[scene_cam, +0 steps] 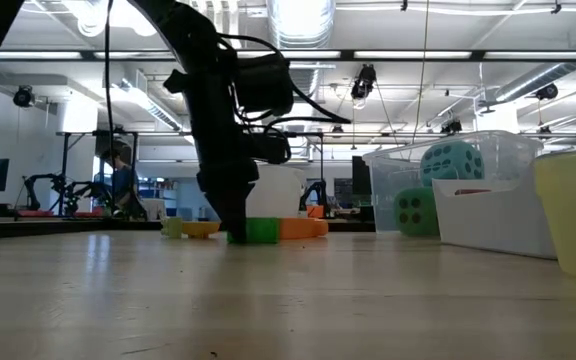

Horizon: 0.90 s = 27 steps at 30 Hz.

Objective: Pick & Place Toys
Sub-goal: Put the green game piece into the yellow bin

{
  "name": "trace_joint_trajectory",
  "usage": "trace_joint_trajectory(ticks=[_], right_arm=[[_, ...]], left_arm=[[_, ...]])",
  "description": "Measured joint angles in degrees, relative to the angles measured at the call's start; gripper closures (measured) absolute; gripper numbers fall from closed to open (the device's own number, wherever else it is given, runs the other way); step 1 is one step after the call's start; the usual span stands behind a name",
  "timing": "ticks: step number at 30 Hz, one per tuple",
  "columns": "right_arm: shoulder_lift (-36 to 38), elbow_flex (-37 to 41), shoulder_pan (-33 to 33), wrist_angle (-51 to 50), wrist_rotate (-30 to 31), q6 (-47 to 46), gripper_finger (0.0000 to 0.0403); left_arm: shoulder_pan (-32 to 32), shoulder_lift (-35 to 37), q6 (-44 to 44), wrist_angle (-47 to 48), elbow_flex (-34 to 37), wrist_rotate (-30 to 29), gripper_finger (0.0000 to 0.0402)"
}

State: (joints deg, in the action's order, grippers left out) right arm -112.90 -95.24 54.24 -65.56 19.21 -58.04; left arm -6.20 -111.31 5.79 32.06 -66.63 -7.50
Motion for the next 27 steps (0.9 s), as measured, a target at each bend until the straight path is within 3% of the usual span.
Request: trace_joint_trajectory(ticks=[4, 17, 20, 22, 27], right_arm=[[0.0, 0.0, 0.0, 0.2, 0.5, 0.0, 0.0045], [0.0, 0.0, 0.0, 1.5, 3.0, -0.2, 0.0045], [0.0, 0.0, 0.0, 1.5, 8.7, 1.0, 0.0045], [0.0, 0.0, 0.0, 1.5, 14.0, 1.4, 0.0045], [0.0, 0.1, -0.1, 1.7, 26.2, 5.5, 0.0045]], left_arm=[[0.2, 0.0, 3.0, -0.2, 0.0, 1.1, 0.0244], [1.3, 1.6, 10.8, 1.1, 0.3, 11.9, 0.0244], [2.0, 3.5, 12.2, 2.0, 0.5, 16.4, 0.0251], [2.8, 5.4, 12.9, 1.6, 0.5, 19.5, 0.0296], [5.8, 8.8, 13.9, -0.5, 0.5, 25.6, 0.0348]])
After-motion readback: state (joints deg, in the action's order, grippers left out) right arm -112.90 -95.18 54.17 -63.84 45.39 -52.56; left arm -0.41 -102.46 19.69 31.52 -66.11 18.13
